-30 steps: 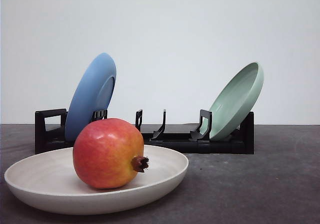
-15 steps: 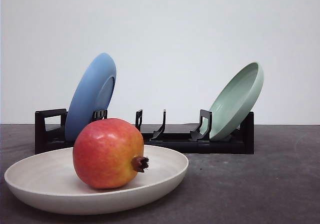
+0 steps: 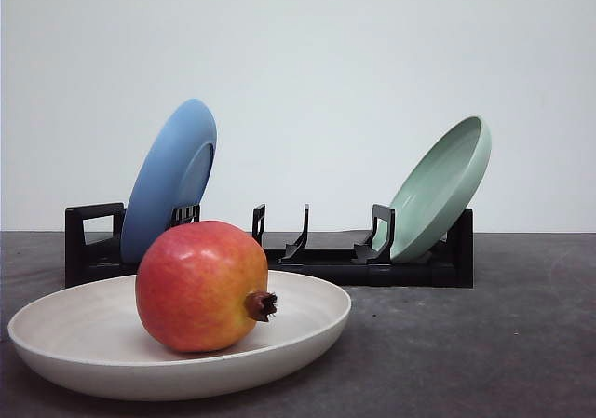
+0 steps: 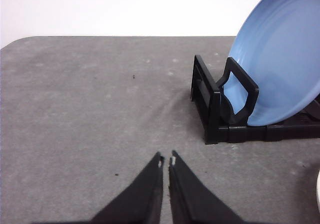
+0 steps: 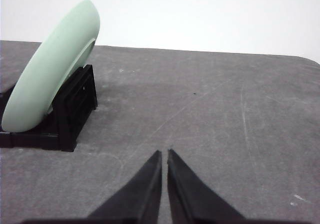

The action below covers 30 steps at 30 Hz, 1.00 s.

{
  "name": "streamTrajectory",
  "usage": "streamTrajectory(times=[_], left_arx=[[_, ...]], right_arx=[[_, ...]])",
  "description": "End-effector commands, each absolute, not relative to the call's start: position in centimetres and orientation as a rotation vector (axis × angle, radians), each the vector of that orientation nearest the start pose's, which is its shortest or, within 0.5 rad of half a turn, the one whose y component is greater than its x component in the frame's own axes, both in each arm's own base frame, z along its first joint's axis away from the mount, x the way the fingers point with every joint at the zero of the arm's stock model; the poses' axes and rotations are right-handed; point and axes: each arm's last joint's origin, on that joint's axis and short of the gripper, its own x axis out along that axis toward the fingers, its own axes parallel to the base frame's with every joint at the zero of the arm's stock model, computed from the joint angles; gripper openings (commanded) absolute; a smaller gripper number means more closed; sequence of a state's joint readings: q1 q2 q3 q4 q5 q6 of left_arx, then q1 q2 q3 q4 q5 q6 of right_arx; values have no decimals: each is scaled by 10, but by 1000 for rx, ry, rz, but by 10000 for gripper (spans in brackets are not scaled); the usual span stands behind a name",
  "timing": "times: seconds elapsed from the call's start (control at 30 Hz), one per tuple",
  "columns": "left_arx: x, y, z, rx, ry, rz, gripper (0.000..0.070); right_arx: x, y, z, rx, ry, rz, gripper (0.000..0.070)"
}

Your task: Place pomegranate in white plate

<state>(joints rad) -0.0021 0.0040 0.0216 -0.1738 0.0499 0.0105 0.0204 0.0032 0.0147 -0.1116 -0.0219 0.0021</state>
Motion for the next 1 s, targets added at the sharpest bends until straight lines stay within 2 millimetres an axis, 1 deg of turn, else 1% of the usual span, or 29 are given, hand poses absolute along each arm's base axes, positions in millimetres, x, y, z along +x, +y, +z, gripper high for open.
streamTrajectory(times=[0.0, 0.97], left_arx=[[96, -1, 152, 10, 148, -49, 0], [96, -1, 152, 10, 148, -49, 0]], right_arx=[[97, 3, 157, -4, 93, 41, 17], [97, 3, 157, -3, 93, 41, 17]])
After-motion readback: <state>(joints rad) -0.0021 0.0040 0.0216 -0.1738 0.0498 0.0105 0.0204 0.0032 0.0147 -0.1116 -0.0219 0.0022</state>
